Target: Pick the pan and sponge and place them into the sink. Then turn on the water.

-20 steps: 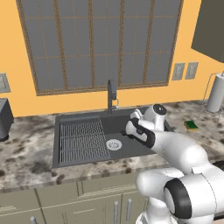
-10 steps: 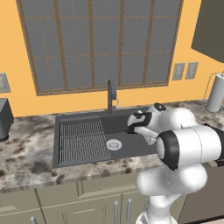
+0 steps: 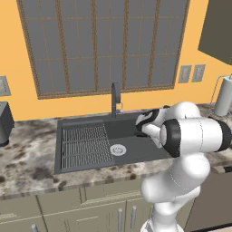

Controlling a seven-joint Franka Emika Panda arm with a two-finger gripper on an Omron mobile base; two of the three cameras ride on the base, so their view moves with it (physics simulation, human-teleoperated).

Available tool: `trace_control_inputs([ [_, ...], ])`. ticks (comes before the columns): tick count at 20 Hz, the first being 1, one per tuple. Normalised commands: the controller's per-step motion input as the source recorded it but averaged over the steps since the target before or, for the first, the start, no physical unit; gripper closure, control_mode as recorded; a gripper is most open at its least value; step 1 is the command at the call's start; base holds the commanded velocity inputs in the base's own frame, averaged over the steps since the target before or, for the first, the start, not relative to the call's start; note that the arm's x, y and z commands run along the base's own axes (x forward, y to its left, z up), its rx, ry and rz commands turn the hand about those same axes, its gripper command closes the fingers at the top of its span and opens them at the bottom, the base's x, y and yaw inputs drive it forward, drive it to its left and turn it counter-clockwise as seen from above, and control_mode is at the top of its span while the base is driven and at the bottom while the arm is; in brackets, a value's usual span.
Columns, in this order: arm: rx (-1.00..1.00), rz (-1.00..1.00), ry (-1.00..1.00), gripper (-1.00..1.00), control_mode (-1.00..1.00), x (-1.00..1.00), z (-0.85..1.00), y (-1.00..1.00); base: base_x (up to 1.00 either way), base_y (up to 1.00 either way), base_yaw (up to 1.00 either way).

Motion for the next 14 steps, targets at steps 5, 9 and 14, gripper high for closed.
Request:
trace_control_inputs([
  [5,0.0,0.02,0.0,1.0,-1.0,0.14,-0.24,-0.2,0.0,0.0,0.0],
  [9,0.0,0.01,0.0,1.0,-1.0,0.15,-0.21,-0.18,0.0,0.0,0.0],
  [14,0.0,0.0,0.0,1.0,-1.0,0.17,-0.33,-0.19,0.0,0.0,0.0],
])
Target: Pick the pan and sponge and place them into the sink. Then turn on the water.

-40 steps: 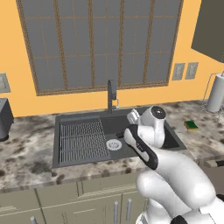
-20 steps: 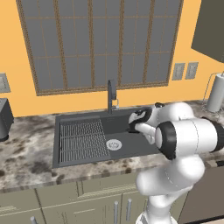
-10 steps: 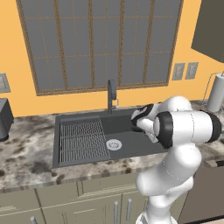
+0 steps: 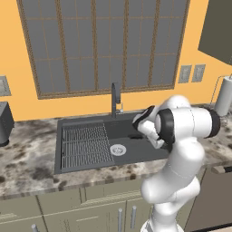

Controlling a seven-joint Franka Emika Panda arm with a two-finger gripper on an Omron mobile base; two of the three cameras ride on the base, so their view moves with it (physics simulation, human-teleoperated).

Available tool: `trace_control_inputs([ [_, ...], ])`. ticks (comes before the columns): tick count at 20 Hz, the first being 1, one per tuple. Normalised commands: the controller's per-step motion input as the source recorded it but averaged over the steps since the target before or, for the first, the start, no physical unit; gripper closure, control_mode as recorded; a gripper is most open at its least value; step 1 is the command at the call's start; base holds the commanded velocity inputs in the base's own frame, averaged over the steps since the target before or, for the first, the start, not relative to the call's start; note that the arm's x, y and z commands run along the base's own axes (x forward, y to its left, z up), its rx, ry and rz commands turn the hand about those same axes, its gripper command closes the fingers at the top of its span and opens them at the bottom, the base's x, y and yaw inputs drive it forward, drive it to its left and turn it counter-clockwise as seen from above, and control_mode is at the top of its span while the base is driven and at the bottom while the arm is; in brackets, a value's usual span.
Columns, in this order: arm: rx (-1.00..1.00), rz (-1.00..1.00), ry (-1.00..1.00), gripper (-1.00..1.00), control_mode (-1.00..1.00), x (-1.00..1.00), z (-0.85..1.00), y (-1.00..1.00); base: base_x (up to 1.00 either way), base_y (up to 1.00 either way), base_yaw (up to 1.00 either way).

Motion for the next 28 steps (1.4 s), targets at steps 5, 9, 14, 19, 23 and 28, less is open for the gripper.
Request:
trace_control_inputs([
  [5,0.01,0.0,0.0,1.0,-1.0,0.19,-0.42,-0.15,0.0,0.0,0.0],
  [9,0.06,0.0,0.0,1.0,-1.0,0.22,-0.36,-0.23,0.0,0.0,0.0],
  [14,0.1,0.0,0.0,1.0,-1.0,0.28,-0.39,-0.28,0.0,0.0,0.0],
  [19,0.06,0.0,0.0,1.0,-1.0,0.29,-0.49,-0.21,0.0,0.0,0.0],
  [23,0.02,0.0,0.0,1.0,-1.0,0.28,-0.44,-0.2,0.0,0.0,0.0],
  [28,0.0,0.0,0.0,1.0,-1.0,0.3,-0.2,-0.23,0.0,0.0,0.0],
])
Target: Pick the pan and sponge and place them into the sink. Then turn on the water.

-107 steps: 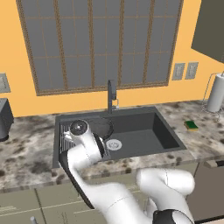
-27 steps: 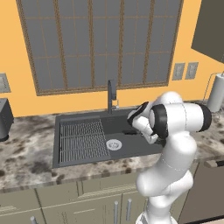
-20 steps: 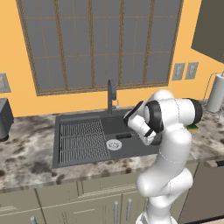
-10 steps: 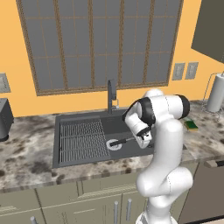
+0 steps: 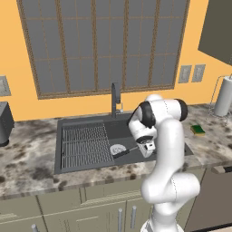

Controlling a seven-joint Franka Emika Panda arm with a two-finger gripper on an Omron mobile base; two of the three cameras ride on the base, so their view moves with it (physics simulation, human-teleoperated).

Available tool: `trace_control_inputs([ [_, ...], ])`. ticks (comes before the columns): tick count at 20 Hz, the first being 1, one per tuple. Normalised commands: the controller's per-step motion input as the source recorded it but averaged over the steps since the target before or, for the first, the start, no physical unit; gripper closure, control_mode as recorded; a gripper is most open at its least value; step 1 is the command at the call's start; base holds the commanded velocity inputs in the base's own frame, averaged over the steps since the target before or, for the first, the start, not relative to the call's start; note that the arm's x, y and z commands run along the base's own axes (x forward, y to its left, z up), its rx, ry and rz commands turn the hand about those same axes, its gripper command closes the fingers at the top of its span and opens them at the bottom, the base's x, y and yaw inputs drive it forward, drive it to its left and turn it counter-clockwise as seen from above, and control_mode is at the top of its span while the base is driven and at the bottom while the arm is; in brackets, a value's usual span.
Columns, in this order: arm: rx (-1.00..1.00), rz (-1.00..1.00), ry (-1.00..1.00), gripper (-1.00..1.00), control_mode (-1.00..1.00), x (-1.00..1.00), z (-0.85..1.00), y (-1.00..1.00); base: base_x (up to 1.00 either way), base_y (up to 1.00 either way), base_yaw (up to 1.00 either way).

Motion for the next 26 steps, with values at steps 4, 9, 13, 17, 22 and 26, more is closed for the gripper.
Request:
trace_control_inputs([
  [4,0.0,0.0,0.0,-1.0,-1.0,0.31,-0.02,-0.18,0.0,0.0,0.0],
  [9,0.0,0.0,0.0,-1.0,-1.0,0.18,-0.02,-0.19,0.0,0.0,0.0],
  [13,0.02,0.01,0.0,-1.0,-1.0,0.07,0.11,-0.3,0.0,0.0,0.0],
  [17,0.0,0.08,0.0,-1.0,-1.0,-0.02,0.6,-0.33,0.0,0.0,0.0],
  [22,0.0,0.14,0.0,-1.0,-1.0,-0.08,0.92,-0.26,0.0,0.0,0.0],
  [26,0.0,0.13,0.0,-1.0,-1.0,0.0,0.91,-0.2,0.0,0.0,0.0],
])
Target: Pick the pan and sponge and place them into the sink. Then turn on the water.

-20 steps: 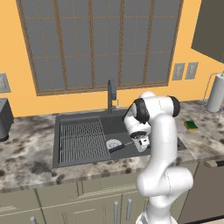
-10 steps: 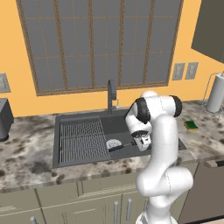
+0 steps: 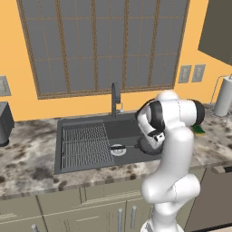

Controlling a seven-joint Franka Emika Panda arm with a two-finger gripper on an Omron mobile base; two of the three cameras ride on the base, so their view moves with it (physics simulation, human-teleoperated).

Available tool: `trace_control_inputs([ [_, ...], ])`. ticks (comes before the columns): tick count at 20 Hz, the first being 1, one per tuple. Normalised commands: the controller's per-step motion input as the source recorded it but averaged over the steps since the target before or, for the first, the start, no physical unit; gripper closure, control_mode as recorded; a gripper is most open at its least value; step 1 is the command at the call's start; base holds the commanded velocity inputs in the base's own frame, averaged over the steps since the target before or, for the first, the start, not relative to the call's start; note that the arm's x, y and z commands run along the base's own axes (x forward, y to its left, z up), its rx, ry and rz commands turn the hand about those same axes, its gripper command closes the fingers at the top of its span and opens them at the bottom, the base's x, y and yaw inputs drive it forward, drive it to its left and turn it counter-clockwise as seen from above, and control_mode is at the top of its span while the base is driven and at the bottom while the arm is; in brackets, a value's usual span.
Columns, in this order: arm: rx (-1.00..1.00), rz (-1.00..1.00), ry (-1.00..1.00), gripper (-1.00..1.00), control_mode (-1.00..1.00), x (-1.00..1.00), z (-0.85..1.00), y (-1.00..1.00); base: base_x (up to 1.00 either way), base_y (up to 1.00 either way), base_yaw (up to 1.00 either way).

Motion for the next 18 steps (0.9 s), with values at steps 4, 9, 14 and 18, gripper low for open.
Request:
trace_control_inputs([
  [4,-0.04,0.18,0.0,-1.0,-1.0,0.0,0.77,-0.23,0.0,0.0,0.0],
  [9,-0.12,0.23,0.0,-1.0,-1.0,0.0,0.56,-0.34,0.0,0.0,0.0],
  [14,-0.16,0.21,0.0,-1.0,-1.0,-0.02,0.6,-0.38,0.0,0.0,0.0],
  [18,-0.16,0.16,0.0,-1.0,-1.0,-0.08,0.59,-0.42,0.0,0.0,0.0],
])
